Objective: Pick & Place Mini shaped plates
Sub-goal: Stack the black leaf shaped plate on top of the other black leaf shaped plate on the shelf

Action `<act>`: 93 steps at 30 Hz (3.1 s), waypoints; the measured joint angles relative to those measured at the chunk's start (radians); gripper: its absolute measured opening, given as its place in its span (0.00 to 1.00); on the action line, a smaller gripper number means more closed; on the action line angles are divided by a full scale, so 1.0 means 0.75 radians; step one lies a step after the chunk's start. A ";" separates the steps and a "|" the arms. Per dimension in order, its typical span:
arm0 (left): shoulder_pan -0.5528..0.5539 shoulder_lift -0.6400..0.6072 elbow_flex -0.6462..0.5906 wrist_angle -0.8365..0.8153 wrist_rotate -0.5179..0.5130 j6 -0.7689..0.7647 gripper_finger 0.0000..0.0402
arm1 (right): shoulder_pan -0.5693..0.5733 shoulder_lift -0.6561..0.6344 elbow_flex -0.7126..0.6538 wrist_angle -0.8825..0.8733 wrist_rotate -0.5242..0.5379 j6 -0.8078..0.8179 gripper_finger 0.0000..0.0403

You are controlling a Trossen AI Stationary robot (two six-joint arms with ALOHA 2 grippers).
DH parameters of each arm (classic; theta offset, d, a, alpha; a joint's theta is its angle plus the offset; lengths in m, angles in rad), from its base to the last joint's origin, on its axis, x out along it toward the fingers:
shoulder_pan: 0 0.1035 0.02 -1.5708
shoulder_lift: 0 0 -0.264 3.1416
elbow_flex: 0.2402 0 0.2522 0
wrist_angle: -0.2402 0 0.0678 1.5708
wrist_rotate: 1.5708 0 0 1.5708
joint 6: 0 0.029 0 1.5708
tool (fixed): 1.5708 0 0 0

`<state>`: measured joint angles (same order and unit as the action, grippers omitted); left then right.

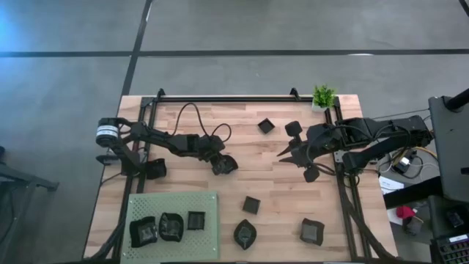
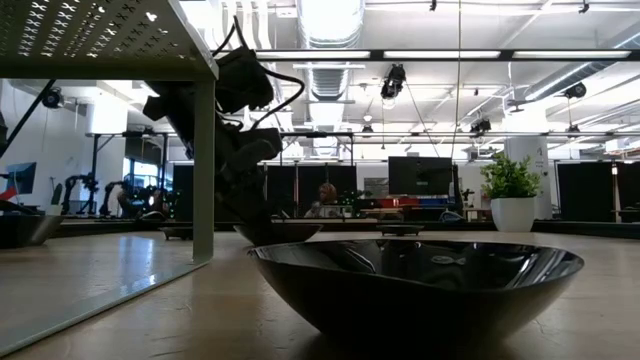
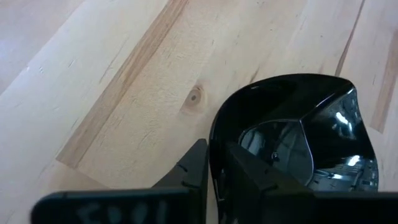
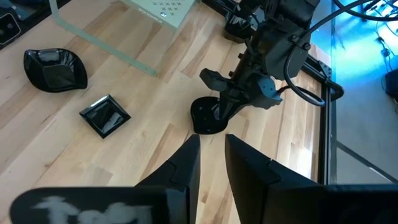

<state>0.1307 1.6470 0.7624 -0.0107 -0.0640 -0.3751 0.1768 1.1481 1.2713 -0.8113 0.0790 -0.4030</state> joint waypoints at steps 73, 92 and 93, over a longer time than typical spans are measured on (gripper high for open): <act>-0.294 -0.994 0.216 -0.789 0.334 -0.163 0.00 | -0.001 0.000 0.001 0.003 -0.001 0.009 0.17; -0.494 -0.949 0.240 -0.894 0.510 -0.466 0.00 | -0.001 0.000 0.000 0.011 -0.001 0.010 0.16; -0.517 -0.948 0.240 -0.895 0.497 -0.518 0.00 | -0.001 0.000 0.000 0.011 -0.001 0.010 0.16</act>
<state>-0.2567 0.9361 0.9425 -0.6818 0.3090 -0.7638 0.1764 1.1481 1.2713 -0.8032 0.0784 -0.3955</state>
